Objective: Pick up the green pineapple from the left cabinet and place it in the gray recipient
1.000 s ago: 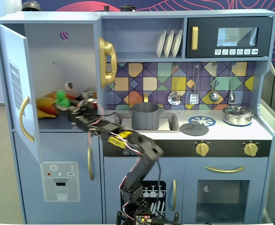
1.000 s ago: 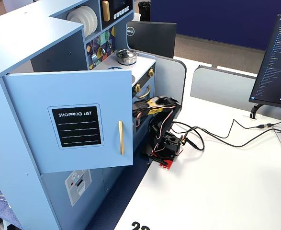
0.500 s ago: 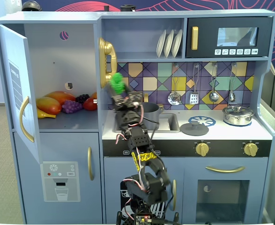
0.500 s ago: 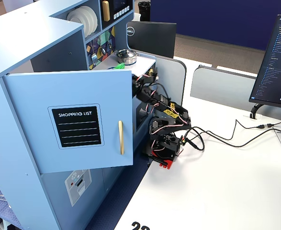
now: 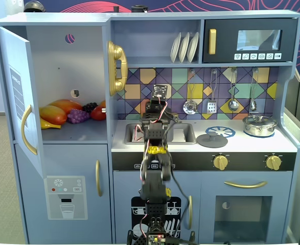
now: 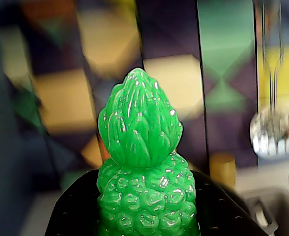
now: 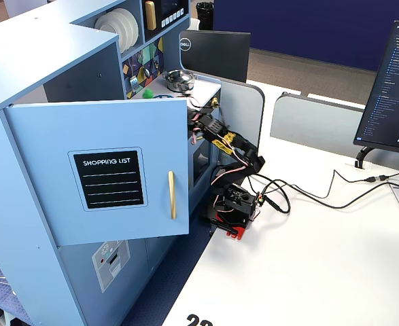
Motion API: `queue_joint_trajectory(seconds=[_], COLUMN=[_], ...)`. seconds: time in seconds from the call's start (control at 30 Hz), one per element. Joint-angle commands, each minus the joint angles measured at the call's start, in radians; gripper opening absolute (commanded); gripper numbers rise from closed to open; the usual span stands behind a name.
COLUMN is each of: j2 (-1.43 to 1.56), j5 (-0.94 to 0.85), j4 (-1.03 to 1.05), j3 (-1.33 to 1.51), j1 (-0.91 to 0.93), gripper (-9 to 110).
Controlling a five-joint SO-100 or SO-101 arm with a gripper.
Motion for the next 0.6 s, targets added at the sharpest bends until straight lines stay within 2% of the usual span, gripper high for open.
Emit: queue_joint_trajectory(seconds=[0.0, 0.17, 0.2, 0.27, 0.33, 0.47, 0.57], j2=[-0.144, -0.276, -0.288, -0.284, -0.278, -0.238, -0.152], j5=[-0.048, -0.083, -0.092, -0.077, -0.086, -0.092, -0.084], j4=[0.006, -0.014, -0.014, -0.009, -0.005, 0.026, 0.078], j3=[-0.161, -0.227, -0.232, -0.227, -0.222, -0.222, -0.222], j1=[-0.012, -0.008, 0.000, 0.020, 0.017, 0.018, 0.018], gripper=[0, 0, 3, 23, 28, 30, 26])
